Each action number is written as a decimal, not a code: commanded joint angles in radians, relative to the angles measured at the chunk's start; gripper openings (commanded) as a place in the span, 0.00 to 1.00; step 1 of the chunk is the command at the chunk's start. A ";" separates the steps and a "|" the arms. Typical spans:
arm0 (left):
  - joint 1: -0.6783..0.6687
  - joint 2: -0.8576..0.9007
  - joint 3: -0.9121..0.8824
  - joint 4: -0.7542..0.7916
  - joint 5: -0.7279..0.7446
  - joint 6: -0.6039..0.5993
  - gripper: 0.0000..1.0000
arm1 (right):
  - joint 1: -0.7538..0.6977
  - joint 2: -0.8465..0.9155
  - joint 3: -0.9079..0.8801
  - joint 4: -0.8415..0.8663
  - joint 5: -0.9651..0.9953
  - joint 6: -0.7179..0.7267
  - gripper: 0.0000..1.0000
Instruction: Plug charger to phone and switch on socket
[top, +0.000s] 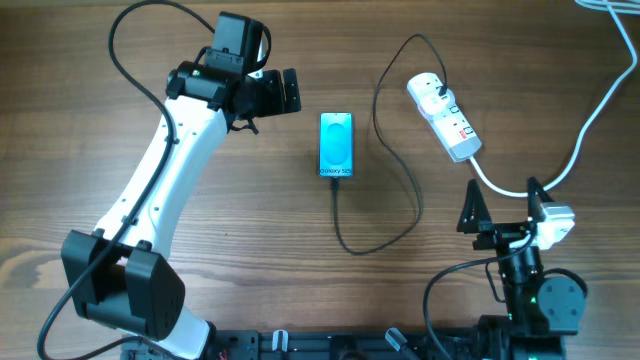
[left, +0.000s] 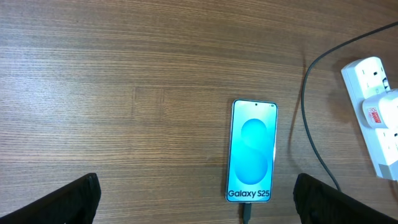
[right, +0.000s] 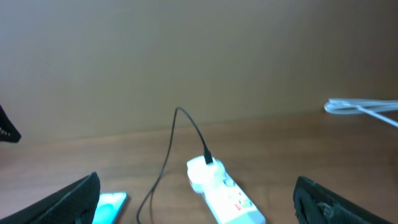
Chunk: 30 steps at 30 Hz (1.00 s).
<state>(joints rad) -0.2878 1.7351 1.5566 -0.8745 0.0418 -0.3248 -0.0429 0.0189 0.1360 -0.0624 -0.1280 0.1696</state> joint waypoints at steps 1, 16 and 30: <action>0.003 0.006 -0.001 0.002 -0.013 -0.008 1.00 | 0.019 -0.016 -0.071 0.079 -0.008 -0.015 1.00; 0.003 0.006 -0.001 0.002 -0.013 -0.008 1.00 | 0.027 -0.016 -0.131 0.072 -0.024 -0.280 1.00; 0.003 0.006 -0.001 0.002 -0.013 -0.008 1.00 | 0.027 -0.015 -0.131 0.068 0.022 -0.220 1.00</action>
<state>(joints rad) -0.2878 1.7351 1.5566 -0.8742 0.0418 -0.3248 -0.0219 0.0162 0.0071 0.0036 -0.1257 -0.0685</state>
